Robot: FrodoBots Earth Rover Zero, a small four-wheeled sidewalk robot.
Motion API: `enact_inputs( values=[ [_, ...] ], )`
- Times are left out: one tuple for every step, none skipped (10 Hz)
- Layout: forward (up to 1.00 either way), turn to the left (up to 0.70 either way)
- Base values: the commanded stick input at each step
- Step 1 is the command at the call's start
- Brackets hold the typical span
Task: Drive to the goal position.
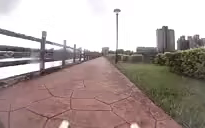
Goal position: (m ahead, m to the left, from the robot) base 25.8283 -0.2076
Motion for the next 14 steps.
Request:
enact_inputs(
  values=[
    [0.7,0.0],
    [0.7,0.0],
    [0.7,0.0],
    [0.7,0.0],
    [0.7,0.0],
    [0.7,0.0],
    [0.7,0.0],
    [0.7,0.0],
    [0.7,0.0],
    [0.7,0.0],
    [0.7,0.0],
    [0.7,0.0],
    [0.7,0.0],
    [0.7,0.0]
  ],
)
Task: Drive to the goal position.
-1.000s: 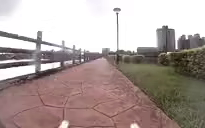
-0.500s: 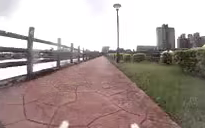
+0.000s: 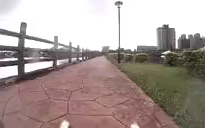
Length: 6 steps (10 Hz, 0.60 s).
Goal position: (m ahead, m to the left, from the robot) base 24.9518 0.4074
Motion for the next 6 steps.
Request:
enact_inputs(
  values=[
    [0.7,0.0],
    [0.7,0.0],
    [0.7,0.0],
    [0.7,0.0],
    [0.7,0.0],
    [0.7,0.0]
  ],
)
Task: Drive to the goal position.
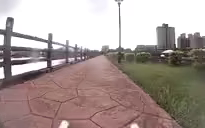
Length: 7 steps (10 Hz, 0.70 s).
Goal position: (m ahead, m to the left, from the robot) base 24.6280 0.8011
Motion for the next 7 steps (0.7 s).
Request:
enact_inputs(
  values=[
    [0.7,0.0],
    [0.7,0.0],
    [0.7,0.0],
    [0.7,0.0],
    [0.7,0.0],
    [0.7,0.0],
    [0.7,0.0]
  ],
)
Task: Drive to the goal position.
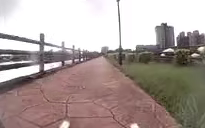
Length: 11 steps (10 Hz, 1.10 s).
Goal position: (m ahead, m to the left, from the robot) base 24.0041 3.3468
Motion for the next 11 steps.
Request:
enact_inputs(
  values=[
    [0.7,0.0],
    [0.7,0.0],
    [0.7,0.0],
    [0.7,0.0],
    [0.7,0.0],
    [0.7,0.0],
    [0.7,0.0],
    [0.7,0.0],
    [0.7,0.0],
    [0.7,0.0],
    [0.7,0.0]
  ],
)
